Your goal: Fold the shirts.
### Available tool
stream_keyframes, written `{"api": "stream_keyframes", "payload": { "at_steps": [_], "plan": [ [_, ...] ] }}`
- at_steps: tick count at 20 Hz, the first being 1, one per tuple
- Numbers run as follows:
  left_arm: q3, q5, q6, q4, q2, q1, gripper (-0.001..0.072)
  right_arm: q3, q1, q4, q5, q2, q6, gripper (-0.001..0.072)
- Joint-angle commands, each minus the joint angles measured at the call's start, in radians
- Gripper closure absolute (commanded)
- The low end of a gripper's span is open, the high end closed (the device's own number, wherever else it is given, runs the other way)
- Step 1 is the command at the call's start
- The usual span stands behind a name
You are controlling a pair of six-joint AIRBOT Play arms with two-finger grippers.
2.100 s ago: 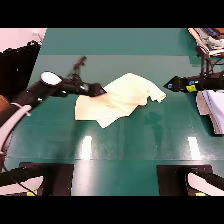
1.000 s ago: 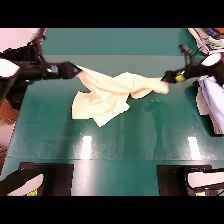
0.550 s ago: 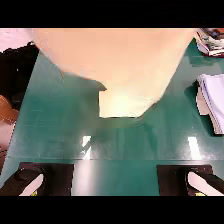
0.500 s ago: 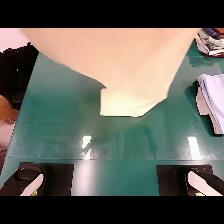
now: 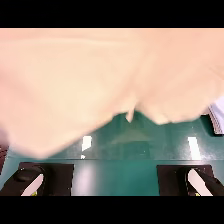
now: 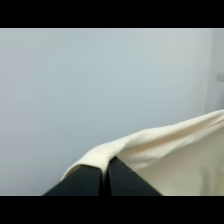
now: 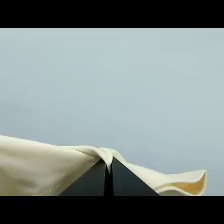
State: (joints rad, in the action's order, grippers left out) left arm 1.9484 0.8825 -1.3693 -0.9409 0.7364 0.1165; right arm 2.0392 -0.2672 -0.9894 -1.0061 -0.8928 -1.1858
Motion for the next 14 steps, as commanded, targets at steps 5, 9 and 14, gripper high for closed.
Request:
{"api": "stream_keyframes", "payload": {
  "at_steps": [5, 9, 14],
  "plan": [
    [-0.228, 0.297, -0.177, -0.309, 0.13, -0.001, 0.0684, 0.012, 0.195, -0.061, -0.143, -0.243, -0.012, 0.0704],
    [-0.58, 0.232, -0.175, -0.31, 0.257, -0.001, 0.0684, -0.183, 0.332, -0.174, -0.18, -0.461, -0.046, 0.0704],
    [-0.829, -0.15, -0.15, -0.315, 0.466, -0.001, 0.0684, -0.268, 0.405, -0.189, -0.062, -0.754, -0.045, 0.0703]
  ]
}}
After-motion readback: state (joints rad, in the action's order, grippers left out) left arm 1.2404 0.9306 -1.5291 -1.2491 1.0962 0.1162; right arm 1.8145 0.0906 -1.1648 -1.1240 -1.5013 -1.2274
